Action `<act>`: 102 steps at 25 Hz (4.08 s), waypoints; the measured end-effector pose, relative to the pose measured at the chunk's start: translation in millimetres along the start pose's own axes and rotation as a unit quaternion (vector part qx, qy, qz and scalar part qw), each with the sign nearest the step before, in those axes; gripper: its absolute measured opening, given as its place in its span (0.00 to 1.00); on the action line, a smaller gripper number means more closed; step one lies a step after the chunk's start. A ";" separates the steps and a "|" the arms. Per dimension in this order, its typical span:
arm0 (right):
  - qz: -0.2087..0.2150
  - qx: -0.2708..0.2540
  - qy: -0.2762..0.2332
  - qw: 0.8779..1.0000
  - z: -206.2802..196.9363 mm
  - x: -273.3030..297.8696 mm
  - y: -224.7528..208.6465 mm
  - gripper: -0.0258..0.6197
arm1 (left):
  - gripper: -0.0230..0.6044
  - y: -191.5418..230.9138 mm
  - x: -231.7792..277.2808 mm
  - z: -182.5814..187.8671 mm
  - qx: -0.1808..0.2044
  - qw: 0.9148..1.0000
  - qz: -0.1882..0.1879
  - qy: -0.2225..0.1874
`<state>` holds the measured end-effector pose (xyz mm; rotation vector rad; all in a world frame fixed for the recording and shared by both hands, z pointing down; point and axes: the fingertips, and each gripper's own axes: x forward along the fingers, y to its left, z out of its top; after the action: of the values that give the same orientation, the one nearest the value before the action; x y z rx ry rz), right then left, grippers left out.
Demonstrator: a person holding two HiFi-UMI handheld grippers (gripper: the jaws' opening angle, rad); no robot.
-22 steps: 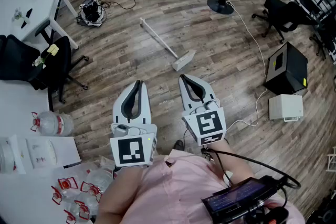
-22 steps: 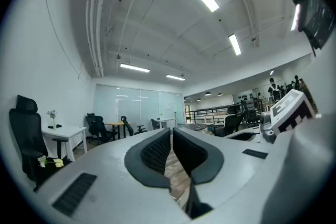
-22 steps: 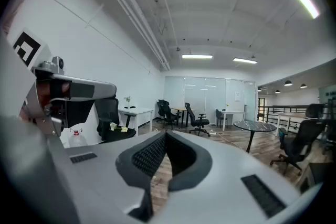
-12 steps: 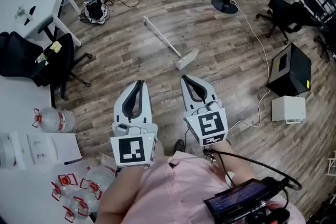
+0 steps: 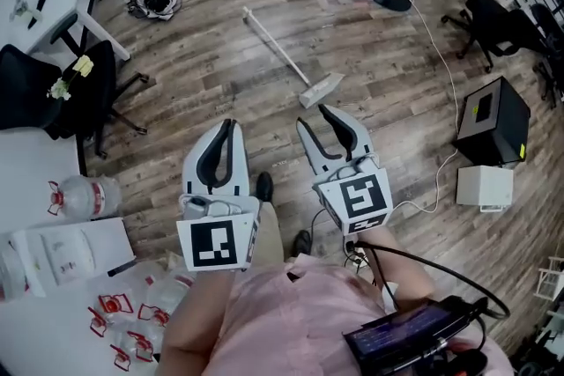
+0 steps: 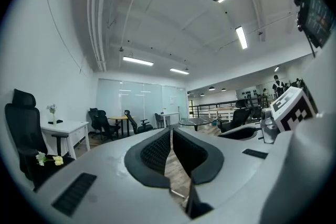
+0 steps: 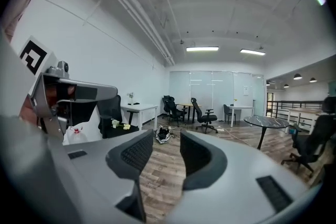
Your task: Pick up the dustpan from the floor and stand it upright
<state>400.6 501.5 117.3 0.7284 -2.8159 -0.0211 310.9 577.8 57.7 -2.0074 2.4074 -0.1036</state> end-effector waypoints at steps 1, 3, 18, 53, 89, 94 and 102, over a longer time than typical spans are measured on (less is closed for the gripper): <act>-0.004 -0.002 0.002 1.000 0.3 16.8 -3.8 0.30 | 0.07 10.4 12.1 -5.2 -0.004 1.000 0.000 0.005; -0.013 -0.003 0.009 1.000 -0.9 51.9 -11.8 0.32 | 0.07 32.2 38.4 -16.2 -0.016 1.000 -0.004 0.017; -0.028 0.010 0.050 0.998 9.4 229.9 -47.8 0.35 | 0.07 143.5 185.5 -48.1 -0.044 0.997 -0.034 0.046; 0.022 -0.011 0.015 1.000 68.3 540.7 -278.7 0.32 | 0.07 248.2 508.1 -45.1 0.016 0.996 0.054 0.063; 0.123 -0.033 0.215 0.968 -215.3 929.9 -284.1 0.33 | 0.07 444.0 786.3 -368.6 -0.089 0.979 0.011 0.183; 0.131 -0.028 0.239 0.962 -281.7 951.0 -282.8 0.33 | 0.07 437.2 800.0 -429.2 -0.089 0.975 0.003 0.204; 0.120 -0.024 0.281 0.952 -380.8 978.0 -288.3 0.33 | 0.07 446.7 818.4 -504.9 -0.102 0.975 0.005 0.199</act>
<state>-206.0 -203.8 682.2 0.3065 -2.3207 0.1376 -299.2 -122.9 568.6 -2.2474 2.7647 -0.2994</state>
